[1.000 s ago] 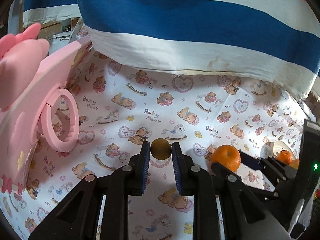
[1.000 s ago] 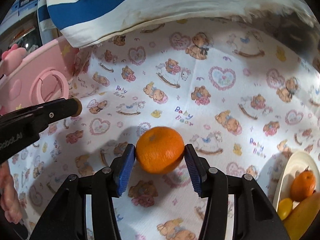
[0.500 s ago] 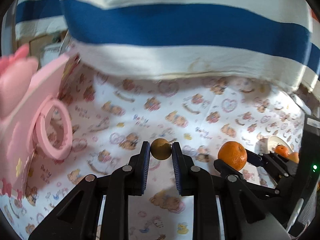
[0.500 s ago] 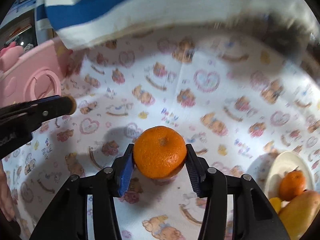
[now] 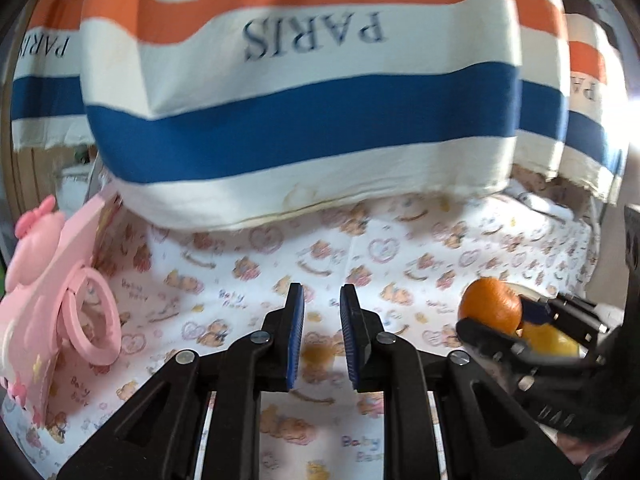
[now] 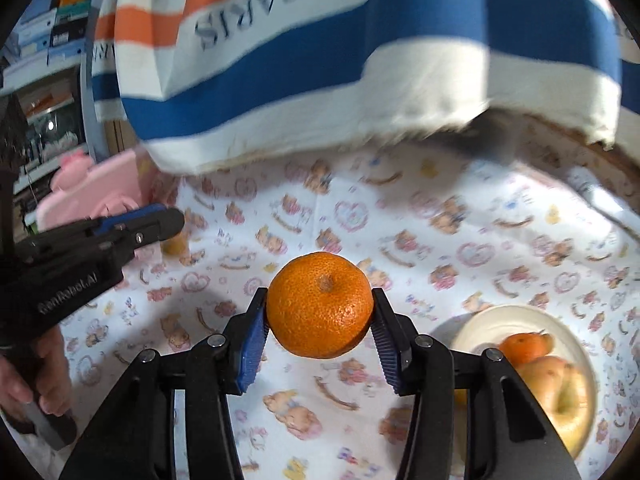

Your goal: Organize fruits

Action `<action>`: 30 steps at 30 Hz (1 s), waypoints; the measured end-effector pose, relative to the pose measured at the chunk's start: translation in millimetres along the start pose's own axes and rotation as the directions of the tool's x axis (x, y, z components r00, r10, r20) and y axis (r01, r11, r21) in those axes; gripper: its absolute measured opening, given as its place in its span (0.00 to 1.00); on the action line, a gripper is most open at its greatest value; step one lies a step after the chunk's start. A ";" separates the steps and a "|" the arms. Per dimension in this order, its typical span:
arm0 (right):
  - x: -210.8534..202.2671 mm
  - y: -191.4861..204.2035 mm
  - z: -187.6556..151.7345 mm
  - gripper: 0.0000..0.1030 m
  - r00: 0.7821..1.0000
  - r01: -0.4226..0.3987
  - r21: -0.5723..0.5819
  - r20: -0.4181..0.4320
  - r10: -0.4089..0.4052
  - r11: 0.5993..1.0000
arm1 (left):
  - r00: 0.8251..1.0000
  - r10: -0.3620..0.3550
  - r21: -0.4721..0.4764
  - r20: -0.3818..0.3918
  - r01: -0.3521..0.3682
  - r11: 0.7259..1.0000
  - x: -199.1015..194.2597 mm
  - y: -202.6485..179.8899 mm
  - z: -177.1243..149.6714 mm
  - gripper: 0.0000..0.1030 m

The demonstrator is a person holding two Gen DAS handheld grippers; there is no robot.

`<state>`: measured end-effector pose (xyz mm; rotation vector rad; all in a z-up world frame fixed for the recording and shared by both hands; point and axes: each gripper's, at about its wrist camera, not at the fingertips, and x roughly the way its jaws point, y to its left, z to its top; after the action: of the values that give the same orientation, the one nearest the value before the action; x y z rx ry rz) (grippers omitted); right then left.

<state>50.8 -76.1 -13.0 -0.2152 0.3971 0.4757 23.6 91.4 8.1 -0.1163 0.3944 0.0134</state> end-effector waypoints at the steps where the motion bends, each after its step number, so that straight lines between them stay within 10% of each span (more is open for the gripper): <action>1: -4.5 -2.6 0.2 0.49 1.000 0.007 0.001 0.009 -0.007 1.000 | 1.000 -0.006 0.013 0.019 0.005 1.000 -4.3 -4.9 0.1 0.17; 17: -95.6 -93.0 -27.4 0.49 0.980 0.083 0.116 0.173 -0.103 0.990 | 0.993 -0.045 0.031 -0.105 0.049 0.998 20.1 -12.8 -10.5 0.15; 30: -122.7 -145.7 -48.3 0.49 0.969 0.115 0.242 0.188 -0.163 0.964 | 0.923 -0.014 0.024 -0.384 0.025 0.999 53.2 -17.1 -38.1 0.27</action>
<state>5.8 -265.9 10.7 0.0307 0.2287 0.3058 58.7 69.4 -45.4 -0.0944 0.7867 -0.0354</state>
